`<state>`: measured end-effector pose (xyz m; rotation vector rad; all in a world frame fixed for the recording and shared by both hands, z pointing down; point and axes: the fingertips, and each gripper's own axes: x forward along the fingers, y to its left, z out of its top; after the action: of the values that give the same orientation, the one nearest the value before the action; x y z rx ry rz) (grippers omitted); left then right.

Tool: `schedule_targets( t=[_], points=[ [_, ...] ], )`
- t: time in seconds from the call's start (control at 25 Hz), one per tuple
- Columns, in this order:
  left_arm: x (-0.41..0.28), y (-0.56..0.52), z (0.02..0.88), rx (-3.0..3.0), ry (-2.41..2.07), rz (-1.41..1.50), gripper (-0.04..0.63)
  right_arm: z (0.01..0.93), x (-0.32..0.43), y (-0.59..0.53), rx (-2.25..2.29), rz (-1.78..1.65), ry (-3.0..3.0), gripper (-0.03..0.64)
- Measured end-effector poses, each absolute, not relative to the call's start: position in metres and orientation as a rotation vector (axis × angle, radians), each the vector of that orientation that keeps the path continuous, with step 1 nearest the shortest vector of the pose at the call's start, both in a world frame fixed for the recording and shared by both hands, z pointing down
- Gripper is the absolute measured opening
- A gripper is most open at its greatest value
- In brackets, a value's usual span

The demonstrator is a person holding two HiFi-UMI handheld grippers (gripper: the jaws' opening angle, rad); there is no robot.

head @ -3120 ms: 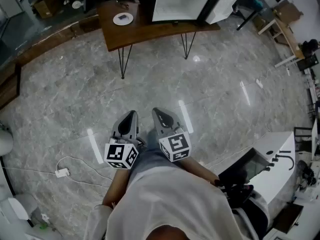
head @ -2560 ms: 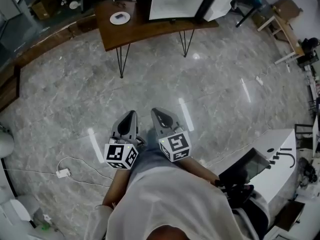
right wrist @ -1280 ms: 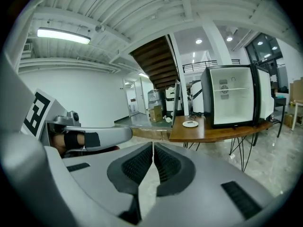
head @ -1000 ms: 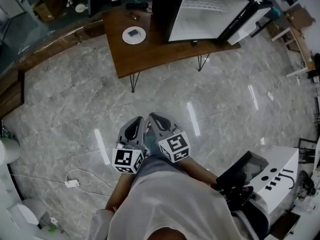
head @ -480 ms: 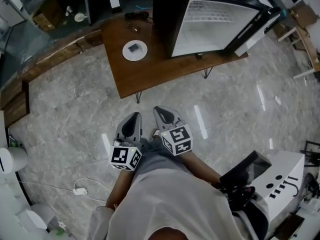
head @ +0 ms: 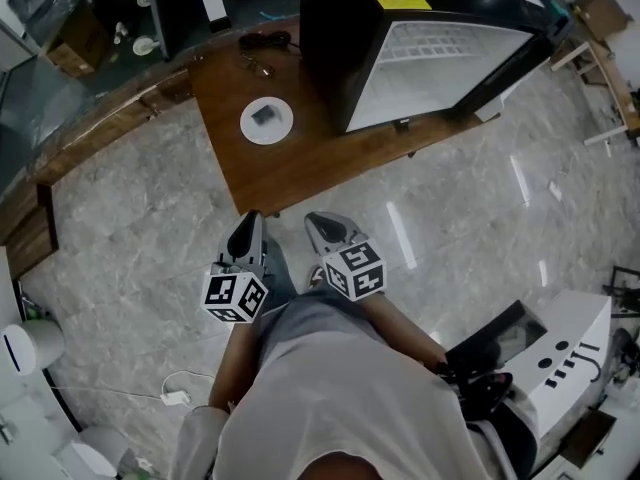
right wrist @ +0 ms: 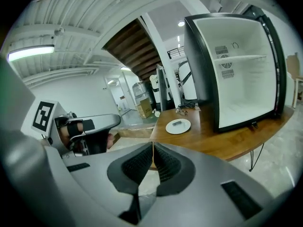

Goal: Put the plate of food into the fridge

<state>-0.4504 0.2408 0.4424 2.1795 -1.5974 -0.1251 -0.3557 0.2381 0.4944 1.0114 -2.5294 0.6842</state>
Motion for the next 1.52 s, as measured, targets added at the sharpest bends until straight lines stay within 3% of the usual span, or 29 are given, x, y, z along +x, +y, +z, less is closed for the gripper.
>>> schedule_targets(
  t=[0.16,0.4,0.6,0.8,0.88,0.96,1.32,1.52],
  points=[
    [-0.488,0.168,0.463,2.195,-1.567,-0.004,0.021,0.505,-0.379,0.177,1.092,0.743,-2.479,0.020],
    [-0.626,-0.054,0.497,2.227,-1.383,0.240,0.021,0.535,-0.514,-0.026,1.231,0.912,-2.297,0.020],
    [-0.672,-0.174,0.549,2.217,-1.178,0.419,0.021,0.583,-0.565,-0.123,1.267,1.036,-2.141,0.020],
    [-0.692,-0.261,0.604,2.229,-0.963,0.621,0.021,0.629,-0.583,-0.202,1.396,1.201,-1.998,0.025],
    [-0.692,-0.275,0.625,2.221,-0.901,0.693,0.021,0.647,-0.583,-0.212,1.411,1.221,-1.933,0.123],
    [-0.690,-0.288,0.642,2.219,-0.848,0.759,0.021,0.662,-0.581,-0.224,1.442,1.292,-1.902,0.152],
    [-0.685,-0.339,0.689,2.226,-0.732,0.872,0.020,0.705,-0.563,-0.278,1.630,1.678,-1.838,0.149],
    [-0.683,-0.372,0.706,2.232,-0.702,0.876,0.020,0.722,-0.568,-0.317,1.632,2.054,-1.872,0.149]
  ],
)
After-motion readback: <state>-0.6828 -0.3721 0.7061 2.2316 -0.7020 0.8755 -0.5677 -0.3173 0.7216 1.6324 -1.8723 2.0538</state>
